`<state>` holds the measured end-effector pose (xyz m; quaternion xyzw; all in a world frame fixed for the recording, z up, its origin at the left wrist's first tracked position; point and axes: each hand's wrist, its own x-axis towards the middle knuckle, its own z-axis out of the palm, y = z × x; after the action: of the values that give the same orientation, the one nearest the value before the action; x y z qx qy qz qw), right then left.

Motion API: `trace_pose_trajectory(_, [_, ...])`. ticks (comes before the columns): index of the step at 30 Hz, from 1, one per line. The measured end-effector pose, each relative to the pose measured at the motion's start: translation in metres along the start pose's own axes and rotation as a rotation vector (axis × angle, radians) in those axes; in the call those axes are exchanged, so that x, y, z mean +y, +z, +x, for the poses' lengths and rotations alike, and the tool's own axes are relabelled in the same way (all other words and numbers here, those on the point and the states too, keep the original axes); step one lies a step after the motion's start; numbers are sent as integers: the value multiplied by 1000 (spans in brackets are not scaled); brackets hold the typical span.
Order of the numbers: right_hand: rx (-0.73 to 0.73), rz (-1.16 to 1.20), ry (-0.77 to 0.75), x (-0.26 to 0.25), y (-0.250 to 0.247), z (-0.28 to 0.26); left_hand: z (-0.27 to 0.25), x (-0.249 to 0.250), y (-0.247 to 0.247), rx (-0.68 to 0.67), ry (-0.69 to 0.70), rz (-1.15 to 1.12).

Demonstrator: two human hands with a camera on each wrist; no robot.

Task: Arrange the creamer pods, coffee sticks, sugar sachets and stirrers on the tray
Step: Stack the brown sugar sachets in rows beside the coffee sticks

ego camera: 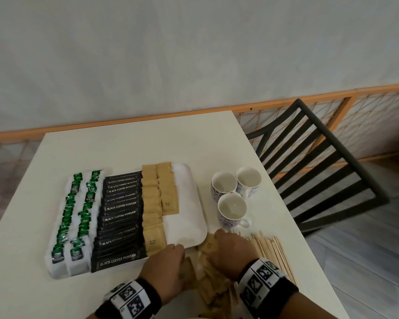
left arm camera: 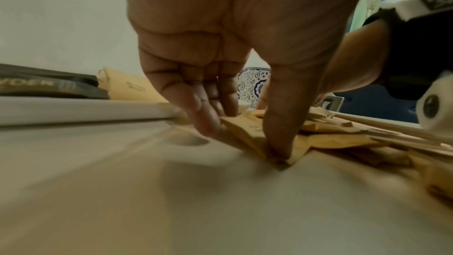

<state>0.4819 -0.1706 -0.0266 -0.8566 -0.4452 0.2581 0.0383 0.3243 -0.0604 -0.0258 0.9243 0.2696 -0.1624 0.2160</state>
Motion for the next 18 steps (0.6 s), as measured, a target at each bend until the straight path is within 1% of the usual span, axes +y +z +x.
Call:
trace_pose_trajectory(3, [-71, 52, 30, -2, -4, 3, 0, -4, 1, -17, -39, -58])
trace_pose_trajectory(5, [-89, 63, 27, -2, -6, 4, 0, -6, 2, -22, -33, -64])
trace_pose_trajectory(8, [-83, 62, 10, -1, -8, 2, 0, -10, 4, -46, -15, -68])
trace_pose_trajectory(10, [-53, 57, -11, -1, -10, 1, 0, -13, 3, -58, -4, -95])
trace_pose_trajectory(13, [-26, 73, -97, -4, -12, 0, 1, -18, -2, -61, -10, -209])
trace_pose_trajectory(16, [-54, 80, -209, -6, -13, -1, -2, -27, -5, -59, 2, -349])
trace_pose_trajectory(18, [-43, 160, -232, -6, -15, 0, -4, -33, -8, -14, 7, -409])
